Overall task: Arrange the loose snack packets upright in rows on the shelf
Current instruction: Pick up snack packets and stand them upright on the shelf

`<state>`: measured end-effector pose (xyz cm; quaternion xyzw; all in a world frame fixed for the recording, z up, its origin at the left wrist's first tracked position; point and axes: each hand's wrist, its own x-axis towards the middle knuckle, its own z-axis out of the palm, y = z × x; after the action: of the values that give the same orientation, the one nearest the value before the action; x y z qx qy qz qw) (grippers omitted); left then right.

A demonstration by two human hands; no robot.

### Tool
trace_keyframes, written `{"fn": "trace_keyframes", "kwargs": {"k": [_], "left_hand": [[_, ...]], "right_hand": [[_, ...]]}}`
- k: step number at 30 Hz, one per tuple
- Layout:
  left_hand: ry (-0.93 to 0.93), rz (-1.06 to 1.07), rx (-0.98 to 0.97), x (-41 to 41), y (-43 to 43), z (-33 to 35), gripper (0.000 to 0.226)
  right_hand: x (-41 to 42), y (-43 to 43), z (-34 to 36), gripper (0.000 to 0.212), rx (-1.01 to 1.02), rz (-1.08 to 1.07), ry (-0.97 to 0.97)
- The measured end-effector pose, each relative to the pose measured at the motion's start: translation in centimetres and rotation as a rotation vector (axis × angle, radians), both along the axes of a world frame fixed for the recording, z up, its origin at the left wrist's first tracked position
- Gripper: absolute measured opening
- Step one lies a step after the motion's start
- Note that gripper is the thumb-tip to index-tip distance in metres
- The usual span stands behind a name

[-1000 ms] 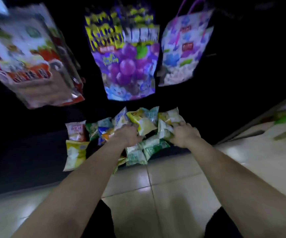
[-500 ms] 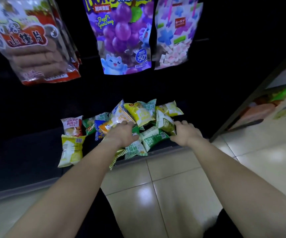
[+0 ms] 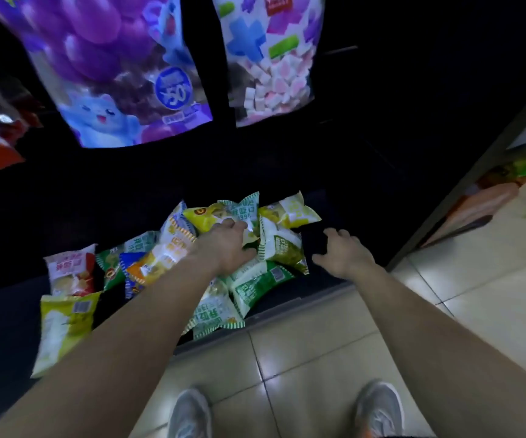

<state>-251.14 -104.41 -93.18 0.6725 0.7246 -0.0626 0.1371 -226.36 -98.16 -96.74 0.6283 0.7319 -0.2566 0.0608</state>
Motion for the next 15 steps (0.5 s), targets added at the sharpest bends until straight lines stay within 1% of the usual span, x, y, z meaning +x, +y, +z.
{"fn": "trace_keyframes", "kwargs": {"k": [4, 9, 12, 15], "left_hand": [[-0.03, -0.022, 0.032, 0.3, 7.0, -3.5, 0.073], [-0.033, -0.036, 0.119, 0.1, 13.1, -8.4, 0.067], [-0.003, -0.025, 0.156, 0.1, 15.1, -10.6, 0.065], [0.004, -0.03, 0.179, 0.1, 16.3, -12.3, 0.063]], "right_hand": [[-1.3, 6.0, -5.2, 0.078, -0.004, -0.06, -0.009], [-3.2, 12.8, -10.7, 0.058, 0.063, -0.139, 0.054], [-4.4, 15.5, -13.3, 0.065, 0.1, -0.18, 0.066], [-5.1, 17.4, -15.2, 0.083, 0.027, -0.239, 0.111]]}}
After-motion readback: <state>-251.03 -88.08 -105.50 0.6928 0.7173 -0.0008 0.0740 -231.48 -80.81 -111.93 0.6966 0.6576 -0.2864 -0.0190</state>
